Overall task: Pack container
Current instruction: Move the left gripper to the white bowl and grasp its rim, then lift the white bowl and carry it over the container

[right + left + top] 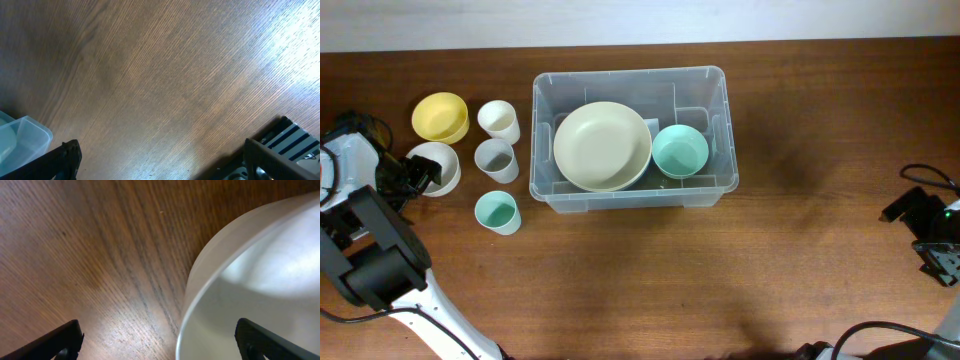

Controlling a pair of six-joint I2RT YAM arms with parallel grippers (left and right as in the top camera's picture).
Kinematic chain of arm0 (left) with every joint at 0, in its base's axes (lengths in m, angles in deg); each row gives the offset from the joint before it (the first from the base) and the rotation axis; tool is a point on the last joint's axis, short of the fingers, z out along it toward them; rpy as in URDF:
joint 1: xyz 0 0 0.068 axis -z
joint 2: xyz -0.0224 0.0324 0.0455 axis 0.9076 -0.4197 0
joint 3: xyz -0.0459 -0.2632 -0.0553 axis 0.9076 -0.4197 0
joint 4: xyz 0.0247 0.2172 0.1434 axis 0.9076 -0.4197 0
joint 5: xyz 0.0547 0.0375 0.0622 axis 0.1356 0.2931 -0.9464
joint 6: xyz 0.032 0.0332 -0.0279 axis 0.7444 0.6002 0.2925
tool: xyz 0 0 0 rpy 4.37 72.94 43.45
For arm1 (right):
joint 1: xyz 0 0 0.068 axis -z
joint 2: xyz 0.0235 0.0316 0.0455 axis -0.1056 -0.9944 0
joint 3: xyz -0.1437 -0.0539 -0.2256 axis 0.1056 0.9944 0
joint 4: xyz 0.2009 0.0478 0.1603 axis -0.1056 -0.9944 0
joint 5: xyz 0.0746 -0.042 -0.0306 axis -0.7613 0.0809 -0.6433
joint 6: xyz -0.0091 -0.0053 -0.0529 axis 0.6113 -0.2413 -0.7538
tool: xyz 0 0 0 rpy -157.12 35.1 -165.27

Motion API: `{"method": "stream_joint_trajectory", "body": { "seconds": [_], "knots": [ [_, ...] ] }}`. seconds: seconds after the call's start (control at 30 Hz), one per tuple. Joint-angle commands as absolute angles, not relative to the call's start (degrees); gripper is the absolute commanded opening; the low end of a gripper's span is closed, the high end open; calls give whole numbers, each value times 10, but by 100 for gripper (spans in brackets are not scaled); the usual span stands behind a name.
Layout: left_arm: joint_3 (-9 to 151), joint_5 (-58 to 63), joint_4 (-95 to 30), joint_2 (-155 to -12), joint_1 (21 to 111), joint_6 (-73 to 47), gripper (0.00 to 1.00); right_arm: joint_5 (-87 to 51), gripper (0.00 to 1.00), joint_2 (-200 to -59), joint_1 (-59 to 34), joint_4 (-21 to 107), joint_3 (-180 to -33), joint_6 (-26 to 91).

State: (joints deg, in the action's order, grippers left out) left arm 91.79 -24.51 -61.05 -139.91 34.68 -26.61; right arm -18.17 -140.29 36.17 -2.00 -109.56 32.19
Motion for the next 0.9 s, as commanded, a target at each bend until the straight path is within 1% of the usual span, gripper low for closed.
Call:
{"method": "stream_joint_trajectory", "body": {
  "seconds": [0.0,0.07,0.1,0.2,0.27,0.33,0.4,0.47,0.5,0.63,0.73,0.87],
  "knots": [
    [916,-240,-605,-1402,346,-272,92,-185,99,-1402,363,-18,-1095,326],
    [916,-240,-605,-1402,346,-272,74,-185,99,-1402,363,-18,-1095,326],
    [916,-240,-603,-1402,346,-272,64,-185,99,-1402,363,-18,-1095,326],
    [916,-240,-600,-1403,346,-272,40,-185,99,-1402,363,-18,-1095,326],
    [916,-240,-598,-1404,346,-272,29,-185,99,-1402,363,-18,-1095,326],
    [916,-240,-596,-1404,346,-271,21,-185,99,-1402,363,-18,-1095,326],
    [916,-240,-594,-1405,346,-271,10,-185,99,-1402,363,-18,-1095,326],
    [916,-240,-594,-1405,346,-271,2,-185,99,-1402,363,-18,-1095,326],
    [916,-240,-594,-1405,346,-271,1,-185,99,-1402,363,-18,-1095,326],
    [919,-240,-593,-1404,341,-265,1,-185,99,-1402,363,-18,-1095,326],
    [938,-240,-609,-1403,320,-265,1,-185,99,-1402,363,-18,-1095,326],
    [1002,-240,-661,-1398,272,-263,1,-185,99,-1402,363,-18,-1095,326]
  ]
}}
